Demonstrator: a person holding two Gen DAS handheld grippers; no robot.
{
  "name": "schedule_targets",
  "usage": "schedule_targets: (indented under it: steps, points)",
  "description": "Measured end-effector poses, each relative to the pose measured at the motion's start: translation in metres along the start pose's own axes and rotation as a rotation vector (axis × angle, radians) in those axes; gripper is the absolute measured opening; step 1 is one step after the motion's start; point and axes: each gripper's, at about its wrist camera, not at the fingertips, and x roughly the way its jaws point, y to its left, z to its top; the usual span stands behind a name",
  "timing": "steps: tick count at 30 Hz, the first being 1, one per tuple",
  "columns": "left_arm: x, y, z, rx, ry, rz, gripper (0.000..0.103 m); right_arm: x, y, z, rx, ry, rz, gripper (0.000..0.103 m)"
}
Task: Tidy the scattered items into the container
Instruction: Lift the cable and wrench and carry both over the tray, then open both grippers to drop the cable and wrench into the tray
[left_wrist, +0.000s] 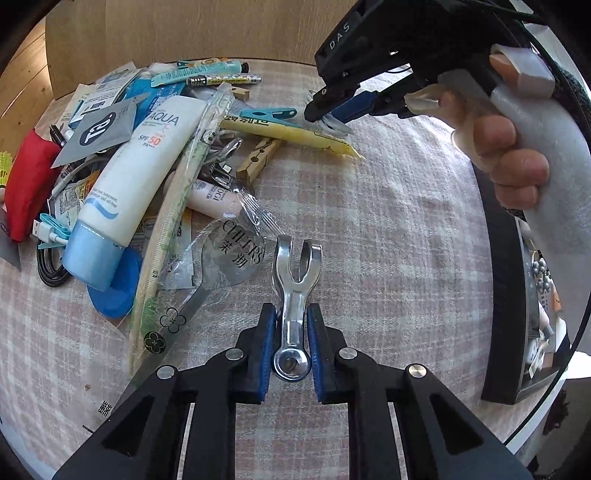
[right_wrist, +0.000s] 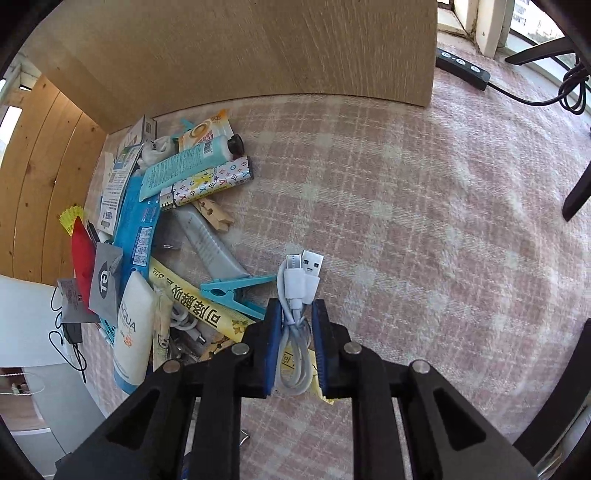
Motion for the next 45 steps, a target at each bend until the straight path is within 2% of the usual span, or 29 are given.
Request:
schedule_targets:
  steps: [14,22,29,35,45]
  points:
    - [-0.039,-0.022,-0.013,0.04,-0.056,-0.005,0.016,-0.069,-0.045,-0.04,0.017,-0.085,0.028,0.016]
    - [-0.06,-0.056,-0.014,0.086,-0.086,-0.027,0.015,-0.122,-0.071,-0.075,0.024,-0.16,0.023,0.016]
    - [-0.085,-0.119,-0.017,0.205,-0.116,-0.128,0.015,-0.178,-0.123,-0.122,0.075,-0.242,-0.022,0.016]
    - [-0.098,-0.185,-0.019,0.325,-0.121,-0.214,0.015,-0.21,-0.183,-0.164,0.176,-0.285,-0.067,0.016]
    - [-0.1,-0.278,-0.022,0.481,-0.101,-0.291,0.015,-0.247,-0.267,-0.213,0.343,-0.34,-0.15,0.016]
